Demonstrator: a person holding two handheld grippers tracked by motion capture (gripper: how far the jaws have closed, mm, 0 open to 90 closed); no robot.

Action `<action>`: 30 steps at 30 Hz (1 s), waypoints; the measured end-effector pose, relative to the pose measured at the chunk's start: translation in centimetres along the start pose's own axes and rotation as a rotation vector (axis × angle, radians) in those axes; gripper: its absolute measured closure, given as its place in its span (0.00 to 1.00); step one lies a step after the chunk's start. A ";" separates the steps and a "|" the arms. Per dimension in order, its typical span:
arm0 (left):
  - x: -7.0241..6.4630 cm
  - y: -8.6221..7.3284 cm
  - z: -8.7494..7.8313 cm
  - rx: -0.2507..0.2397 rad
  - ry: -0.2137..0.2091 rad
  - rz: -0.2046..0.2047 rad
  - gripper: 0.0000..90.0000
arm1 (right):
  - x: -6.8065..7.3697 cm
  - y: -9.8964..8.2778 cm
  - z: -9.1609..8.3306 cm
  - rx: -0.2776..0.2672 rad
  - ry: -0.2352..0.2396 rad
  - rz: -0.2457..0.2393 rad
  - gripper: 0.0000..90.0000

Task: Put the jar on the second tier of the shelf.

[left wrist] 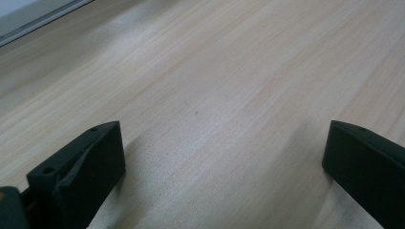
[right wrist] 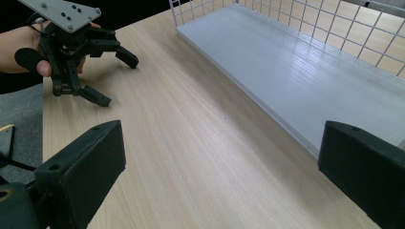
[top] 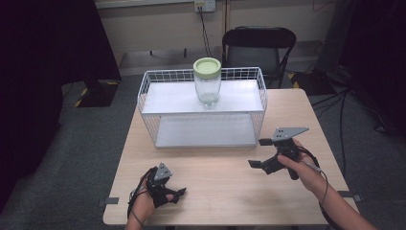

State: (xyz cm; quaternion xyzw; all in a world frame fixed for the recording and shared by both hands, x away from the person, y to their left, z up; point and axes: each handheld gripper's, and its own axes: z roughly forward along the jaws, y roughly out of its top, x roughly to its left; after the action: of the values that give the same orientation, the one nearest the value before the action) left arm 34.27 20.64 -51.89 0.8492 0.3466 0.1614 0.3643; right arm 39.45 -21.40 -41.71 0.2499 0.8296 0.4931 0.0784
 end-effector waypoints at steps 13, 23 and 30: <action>0.0 0.0 0.0 0.001 0.000 0.000 0.00 | -0.4 -2.0 -0.4 0.006 -0.019 0.005 0.01; 0.0 0.0 0.0 0.000 0.000 0.000 0.00 | -0.6 -3.1 -0.7 0.015 -0.031 0.008 0.01; 0.0 0.0 0.0 0.001 0.000 0.000 0.00 | -0.8 -4.2 -0.9 0.029 -0.038 0.018 0.01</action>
State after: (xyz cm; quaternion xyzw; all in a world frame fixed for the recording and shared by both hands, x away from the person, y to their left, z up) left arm 34.27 20.65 -51.88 0.8494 0.3464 0.1614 0.3640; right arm 38.37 -24.07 -44.92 0.2676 0.8328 0.4769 0.0861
